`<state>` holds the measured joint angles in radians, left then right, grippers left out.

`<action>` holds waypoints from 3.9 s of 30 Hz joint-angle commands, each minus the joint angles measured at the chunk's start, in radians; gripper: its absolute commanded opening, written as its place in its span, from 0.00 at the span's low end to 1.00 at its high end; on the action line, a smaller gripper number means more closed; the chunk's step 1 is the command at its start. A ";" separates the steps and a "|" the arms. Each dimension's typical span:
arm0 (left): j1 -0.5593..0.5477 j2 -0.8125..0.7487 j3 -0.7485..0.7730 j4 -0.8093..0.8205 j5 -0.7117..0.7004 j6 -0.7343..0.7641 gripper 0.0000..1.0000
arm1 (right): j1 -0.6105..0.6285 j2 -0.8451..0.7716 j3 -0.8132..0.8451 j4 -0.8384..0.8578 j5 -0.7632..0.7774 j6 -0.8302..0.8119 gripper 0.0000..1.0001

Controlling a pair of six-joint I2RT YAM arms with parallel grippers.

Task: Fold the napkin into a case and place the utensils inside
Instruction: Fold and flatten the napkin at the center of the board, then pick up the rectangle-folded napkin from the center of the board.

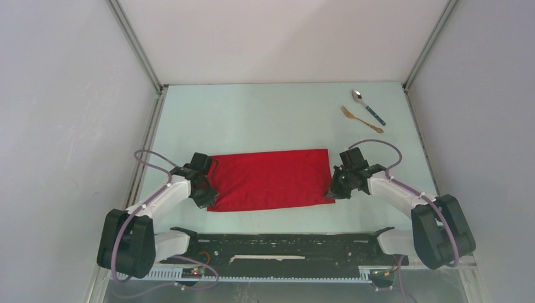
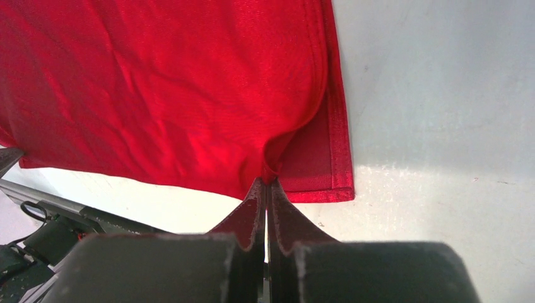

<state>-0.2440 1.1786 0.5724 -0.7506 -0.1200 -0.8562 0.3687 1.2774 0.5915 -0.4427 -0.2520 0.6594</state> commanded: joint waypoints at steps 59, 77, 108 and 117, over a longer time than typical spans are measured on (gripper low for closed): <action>-0.022 -0.165 0.010 0.068 0.124 -0.037 0.87 | -0.025 0.069 0.110 0.043 -0.195 -0.059 0.80; -0.020 -0.129 -0.121 0.158 0.123 -0.070 0.90 | -0.111 0.026 0.079 0.008 -0.179 -0.173 0.86; -0.022 -0.193 -0.092 0.106 0.122 -0.062 0.91 | -0.129 -0.042 0.051 -0.084 -0.054 -0.121 0.75; -0.022 -0.328 -0.052 0.111 0.130 -0.002 0.99 | -0.049 0.021 0.056 0.062 -0.280 -0.075 0.80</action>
<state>-0.2619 0.9035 0.4866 -0.6670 0.0044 -0.8902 0.3279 1.2434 0.6277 -0.4725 -0.4419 0.5522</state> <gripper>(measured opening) 0.961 0.797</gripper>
